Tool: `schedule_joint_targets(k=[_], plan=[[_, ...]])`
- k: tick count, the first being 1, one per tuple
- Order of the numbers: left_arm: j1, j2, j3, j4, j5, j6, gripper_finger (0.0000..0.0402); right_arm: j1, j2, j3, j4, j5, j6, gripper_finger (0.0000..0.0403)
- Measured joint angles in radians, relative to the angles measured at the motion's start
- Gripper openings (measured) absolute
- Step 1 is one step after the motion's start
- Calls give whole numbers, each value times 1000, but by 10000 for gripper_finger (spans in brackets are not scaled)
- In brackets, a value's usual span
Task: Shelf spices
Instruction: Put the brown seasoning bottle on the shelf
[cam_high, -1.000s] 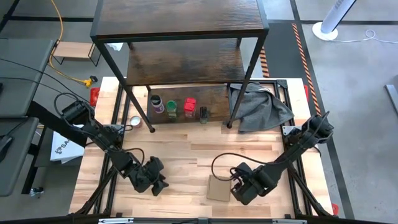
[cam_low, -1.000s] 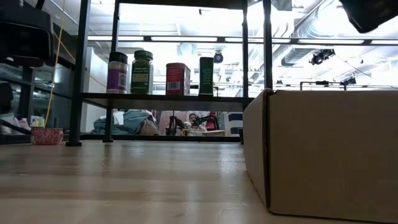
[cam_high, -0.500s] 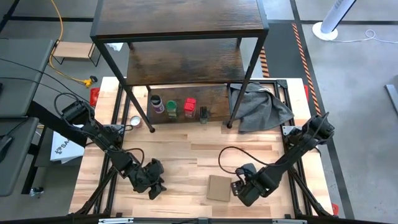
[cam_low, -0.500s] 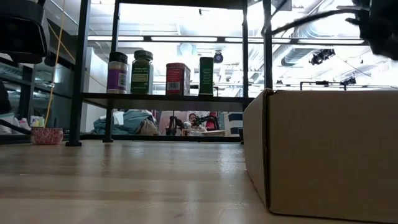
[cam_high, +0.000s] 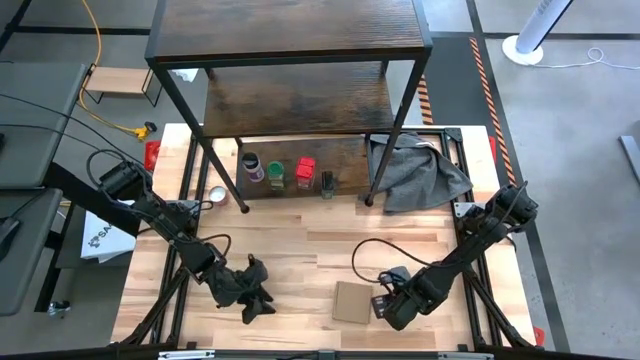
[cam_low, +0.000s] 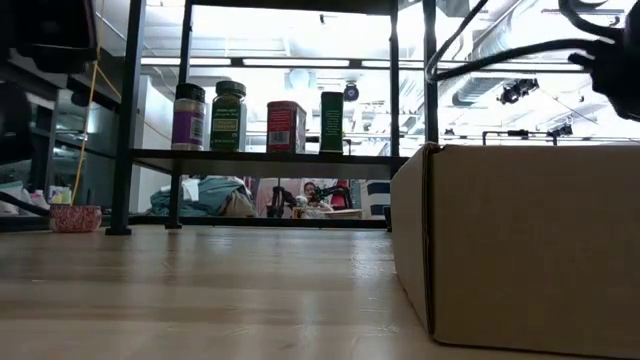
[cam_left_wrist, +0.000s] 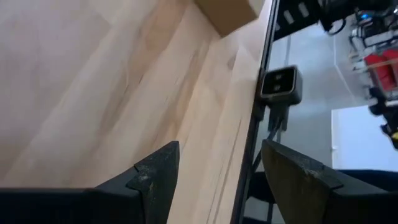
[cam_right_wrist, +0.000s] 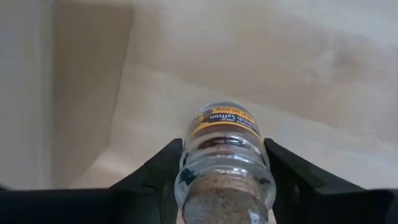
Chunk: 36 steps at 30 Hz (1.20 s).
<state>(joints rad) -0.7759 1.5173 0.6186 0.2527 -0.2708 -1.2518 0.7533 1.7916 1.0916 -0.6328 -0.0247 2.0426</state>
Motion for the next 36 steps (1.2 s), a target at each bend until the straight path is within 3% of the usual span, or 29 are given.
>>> schedule_joint_targets(k=[5,10,14,17,21,24,28,32,36], plan=[[34,-13,-1,20,-1,1,222,8,-1,1,10,0,-28,168],[112,-145,0,147,-51,133,222,7,-71,88,-165,96,-112,168],[191,-291,0,158,-152,285,222,6,-137,196,-368,300,-193,168],[258,-354,37,73,-165,402,222,-12,-181,257,-358,505,-291,168],[329,-345,196,-154,-104,579,222,-79,-191,302,-263,625,-474,168],[349,-289,320,-271,-66,701,222,-137,-194,315,-90,636,-688,168],[352,-211,437,-315,-23,834,222,-204,-193,315,140,559,-955,168],[333,-156,497,-375,-20,889,222,-252,-195,315,193,539,-1052,168],[292,-130,513,-389,-108,978,222,-287,-195,315,257,445,-1109,168]])
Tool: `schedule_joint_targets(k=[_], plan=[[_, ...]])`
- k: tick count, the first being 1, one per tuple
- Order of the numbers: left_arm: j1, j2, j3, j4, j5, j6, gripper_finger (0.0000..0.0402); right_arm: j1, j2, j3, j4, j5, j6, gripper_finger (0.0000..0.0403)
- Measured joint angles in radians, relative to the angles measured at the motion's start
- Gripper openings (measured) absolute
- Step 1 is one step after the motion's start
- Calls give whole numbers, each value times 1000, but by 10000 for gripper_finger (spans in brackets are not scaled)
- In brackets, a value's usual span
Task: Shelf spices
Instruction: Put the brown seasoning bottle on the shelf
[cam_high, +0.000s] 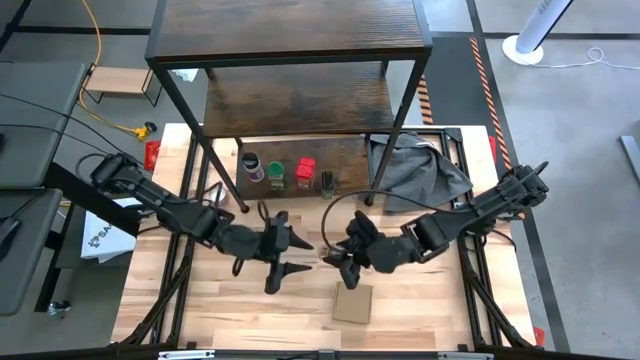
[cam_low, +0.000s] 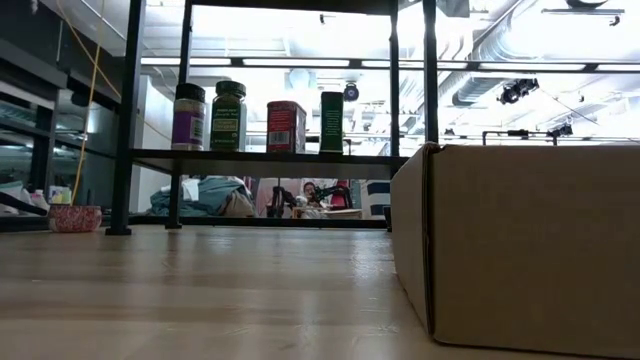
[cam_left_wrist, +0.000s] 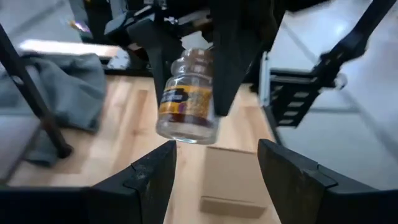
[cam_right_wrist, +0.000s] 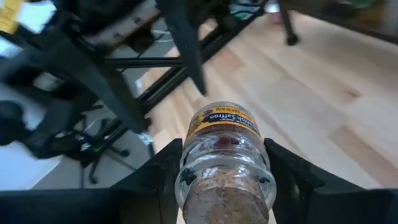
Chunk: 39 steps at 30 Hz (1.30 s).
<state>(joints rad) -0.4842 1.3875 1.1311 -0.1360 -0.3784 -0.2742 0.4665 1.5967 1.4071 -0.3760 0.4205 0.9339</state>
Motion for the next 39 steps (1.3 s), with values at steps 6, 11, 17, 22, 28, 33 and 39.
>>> schedule_joint_targets(k=[6,11,17,22,28,33,39], plan=[[-3,42,25,9,-74,67,222,-15,0,0,72,-57,-61,168],[25,57,37,11,-77,55,222,-17,0,-1,70,-50,-54,168],[15,43,40,-63,-54,70,222,-15,0,-1,8,4,-5,168],[-33,-3,31,-297,-96,-158,222,30,0,-1,-329,185,268,168],[-127,-85,-95,-367,-192,-377,222,-6,35,-1,-618,304,608,168],[-198,-154,-201,-358,-210,-579,222,-128,78,-1,-587,291,552,168],[-263,-196,-221,-367,-210,-641,222,-244,112,-1,-642,257,598,168]])
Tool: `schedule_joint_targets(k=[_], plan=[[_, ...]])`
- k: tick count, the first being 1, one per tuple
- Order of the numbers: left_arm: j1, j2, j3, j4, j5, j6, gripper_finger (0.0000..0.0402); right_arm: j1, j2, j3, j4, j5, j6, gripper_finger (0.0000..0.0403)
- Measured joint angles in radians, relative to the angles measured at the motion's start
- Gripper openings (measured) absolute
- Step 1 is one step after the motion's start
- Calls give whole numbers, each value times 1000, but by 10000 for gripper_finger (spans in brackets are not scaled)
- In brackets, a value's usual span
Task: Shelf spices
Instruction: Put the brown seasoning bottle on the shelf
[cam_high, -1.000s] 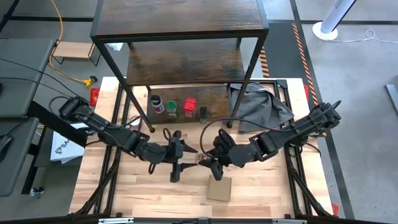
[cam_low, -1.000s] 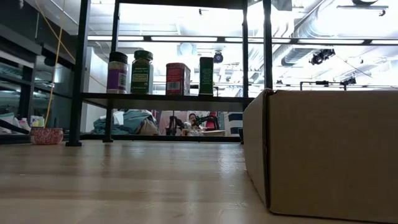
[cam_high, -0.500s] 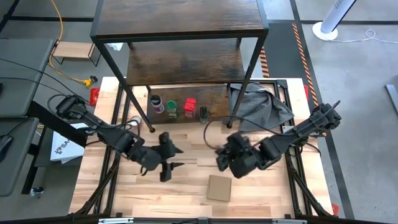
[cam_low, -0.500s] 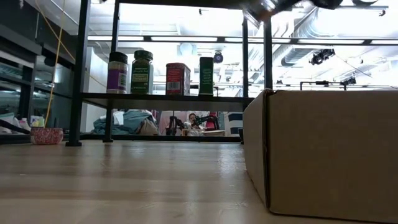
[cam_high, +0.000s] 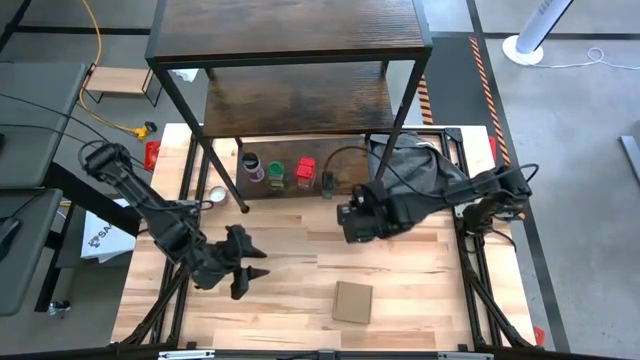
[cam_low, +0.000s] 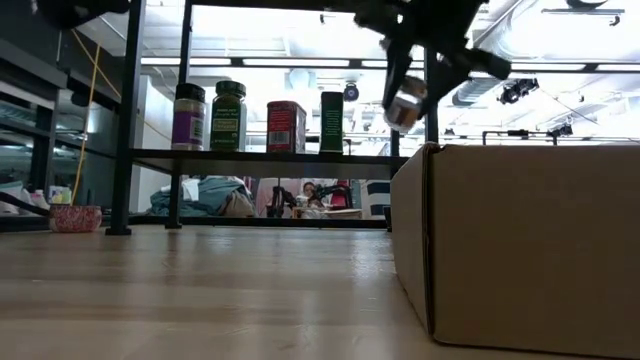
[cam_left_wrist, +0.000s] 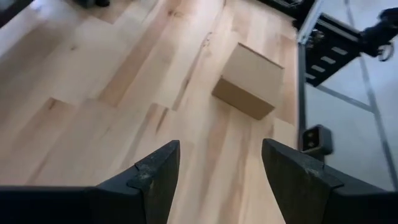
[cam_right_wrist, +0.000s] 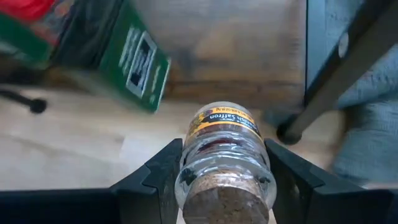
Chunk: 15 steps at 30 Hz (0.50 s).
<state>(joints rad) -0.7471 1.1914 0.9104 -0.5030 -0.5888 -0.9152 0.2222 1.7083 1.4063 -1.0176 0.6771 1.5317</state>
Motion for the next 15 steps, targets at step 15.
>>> schedule_joint_targets(k=[15], plan=[[-45,-14,0,6,7,-63,222,-168,5,0,112,-101,-187,168]])
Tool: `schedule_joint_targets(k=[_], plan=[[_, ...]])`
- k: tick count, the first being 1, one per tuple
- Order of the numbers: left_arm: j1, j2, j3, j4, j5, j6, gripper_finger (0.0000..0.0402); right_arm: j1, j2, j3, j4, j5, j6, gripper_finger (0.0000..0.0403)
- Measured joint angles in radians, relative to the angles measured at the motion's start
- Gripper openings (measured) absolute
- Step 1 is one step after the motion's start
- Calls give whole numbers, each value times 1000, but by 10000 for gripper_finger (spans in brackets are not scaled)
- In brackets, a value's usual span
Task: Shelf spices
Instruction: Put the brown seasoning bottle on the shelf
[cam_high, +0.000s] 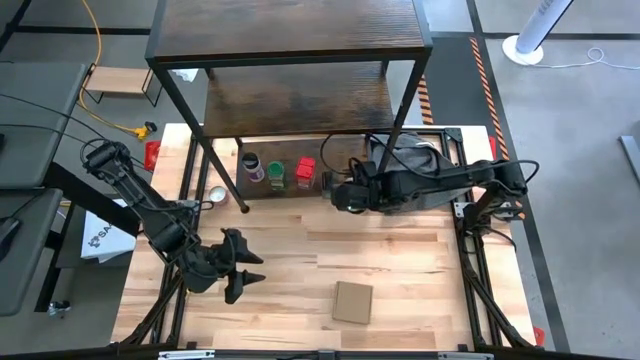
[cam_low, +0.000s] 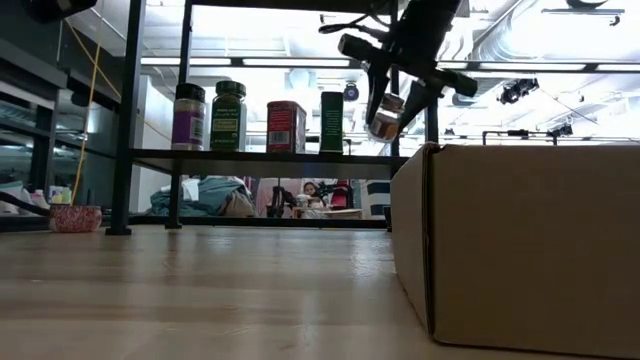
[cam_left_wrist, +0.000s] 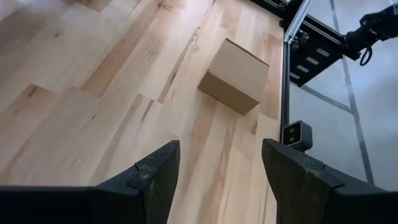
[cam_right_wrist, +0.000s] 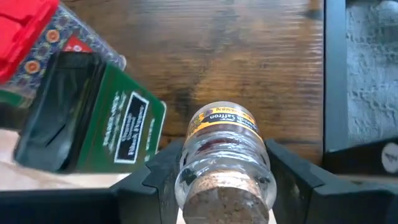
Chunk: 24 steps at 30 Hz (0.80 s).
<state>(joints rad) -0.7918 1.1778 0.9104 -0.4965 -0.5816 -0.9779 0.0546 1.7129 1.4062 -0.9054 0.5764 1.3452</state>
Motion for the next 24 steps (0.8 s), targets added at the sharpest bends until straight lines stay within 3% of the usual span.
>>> schedule_joint_targets(k=[5,13,20,24], plan=[[-1,0,0,1,-4,-37,222,-35,12,0,16,-30,-10,173],[-8,0,0,7,-16,-66,222,-41,49,-1,31,39,-48,256],[-8,0,0,15,-26,-88,222,-42,55,-1,57,183,-44,264],[-8,0,0,27,-35,-93,222,-43,39,-1,54,138,-60,264]])
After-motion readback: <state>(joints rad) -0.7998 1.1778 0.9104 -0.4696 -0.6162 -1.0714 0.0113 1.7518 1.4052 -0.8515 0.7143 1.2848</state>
